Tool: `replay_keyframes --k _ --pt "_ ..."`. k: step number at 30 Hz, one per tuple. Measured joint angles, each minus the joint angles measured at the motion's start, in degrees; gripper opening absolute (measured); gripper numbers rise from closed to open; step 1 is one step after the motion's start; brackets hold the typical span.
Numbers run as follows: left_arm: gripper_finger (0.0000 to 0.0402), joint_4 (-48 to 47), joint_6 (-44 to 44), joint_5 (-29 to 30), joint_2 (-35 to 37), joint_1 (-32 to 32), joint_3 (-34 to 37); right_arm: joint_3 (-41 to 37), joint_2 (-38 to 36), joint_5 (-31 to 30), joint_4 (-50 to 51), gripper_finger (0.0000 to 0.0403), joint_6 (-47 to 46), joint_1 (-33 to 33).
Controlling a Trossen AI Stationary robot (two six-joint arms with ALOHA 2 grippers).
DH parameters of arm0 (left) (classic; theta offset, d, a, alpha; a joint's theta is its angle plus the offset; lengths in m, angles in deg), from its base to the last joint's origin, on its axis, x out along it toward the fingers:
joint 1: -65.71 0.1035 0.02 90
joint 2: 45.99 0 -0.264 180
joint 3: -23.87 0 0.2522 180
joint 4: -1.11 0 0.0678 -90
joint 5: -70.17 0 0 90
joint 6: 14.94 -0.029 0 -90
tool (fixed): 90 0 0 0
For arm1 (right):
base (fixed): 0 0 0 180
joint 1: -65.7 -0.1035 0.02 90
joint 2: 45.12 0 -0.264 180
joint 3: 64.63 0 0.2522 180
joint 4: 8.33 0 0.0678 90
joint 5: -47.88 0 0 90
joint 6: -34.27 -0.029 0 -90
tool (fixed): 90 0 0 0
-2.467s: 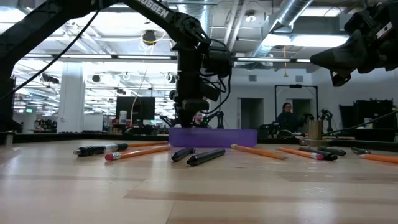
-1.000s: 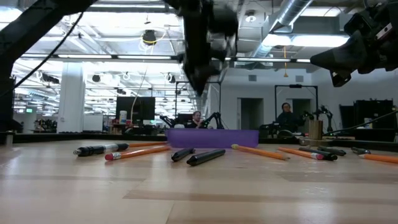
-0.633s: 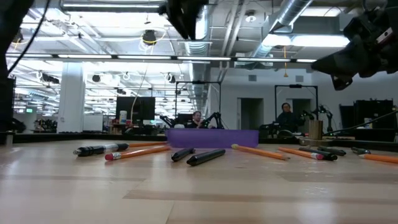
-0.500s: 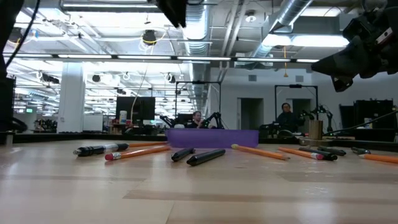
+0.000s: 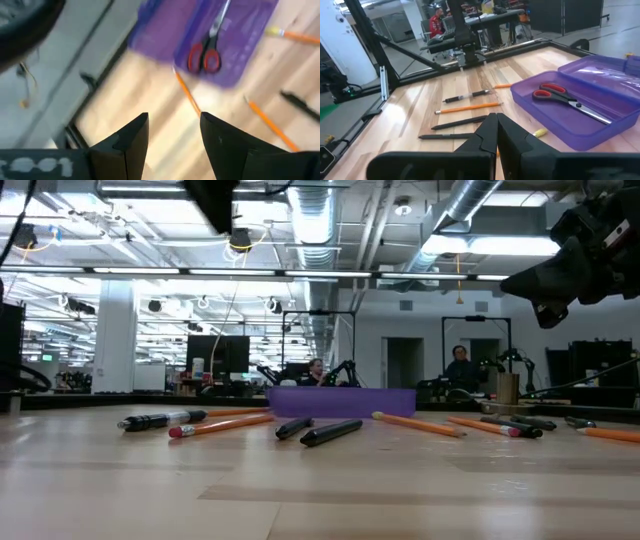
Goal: Pick & place school supplies into a supply box
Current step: Put the black pen into the purple supply box
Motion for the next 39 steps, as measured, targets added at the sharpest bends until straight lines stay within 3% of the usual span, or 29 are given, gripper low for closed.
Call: replay_keyframes --k 5,10,14,19,23,39 --pt "0.0169 12.84 10.37 -8.88 10.74 -4.35 18.59 0.01 0.0 0.0 -0.3 0.0 0.04 0.0" --pt "0.0169 34.62 16.56 -21.03 18.91 -6.07 36.31 0.02 0.0 0.01 -0.66 0.0 0.04 -0.02" --pt "0.0169 50.23 19.69 -30.4 20.07 -5.93 47.31 -0.01 0.0 0.0 -0.81 0.0 -0.06 0.0" --pt "0.0169 61.11 21.97 -35.75 20.06 -5.92 54.14 0.01 0.0 0.0 -0.81 0.0 -0.83 0.0" --pt "0.0169 61.86 23.22 -33.73 20.08 -5.92 54.99 0.0 0.0 0.0 -0.81 0.0 -0.83 0.0" --pt "0.0169 61.88 25.72 -9.1 20.08 -5.98 55.13 0.0 0.0 0.0 -0.79 0.0 -0.48 0.0"
